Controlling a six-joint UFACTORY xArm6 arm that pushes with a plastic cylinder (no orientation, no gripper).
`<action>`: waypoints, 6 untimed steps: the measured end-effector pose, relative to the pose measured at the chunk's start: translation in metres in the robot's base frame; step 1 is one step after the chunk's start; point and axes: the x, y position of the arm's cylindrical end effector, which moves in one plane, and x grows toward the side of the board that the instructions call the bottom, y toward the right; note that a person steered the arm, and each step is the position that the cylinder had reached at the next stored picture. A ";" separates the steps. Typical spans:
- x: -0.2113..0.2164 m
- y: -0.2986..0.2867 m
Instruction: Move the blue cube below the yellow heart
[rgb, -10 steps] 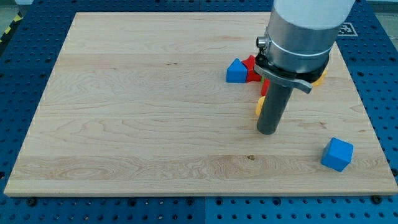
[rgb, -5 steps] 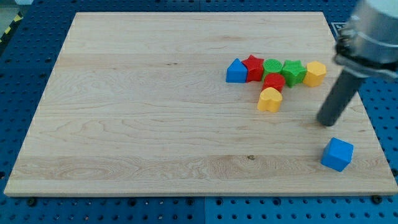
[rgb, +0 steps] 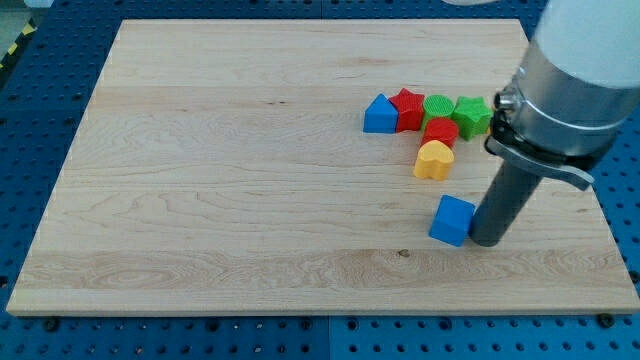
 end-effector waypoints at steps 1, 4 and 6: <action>0.029 0.005; -0.010 -0.025; -0.016 -0.024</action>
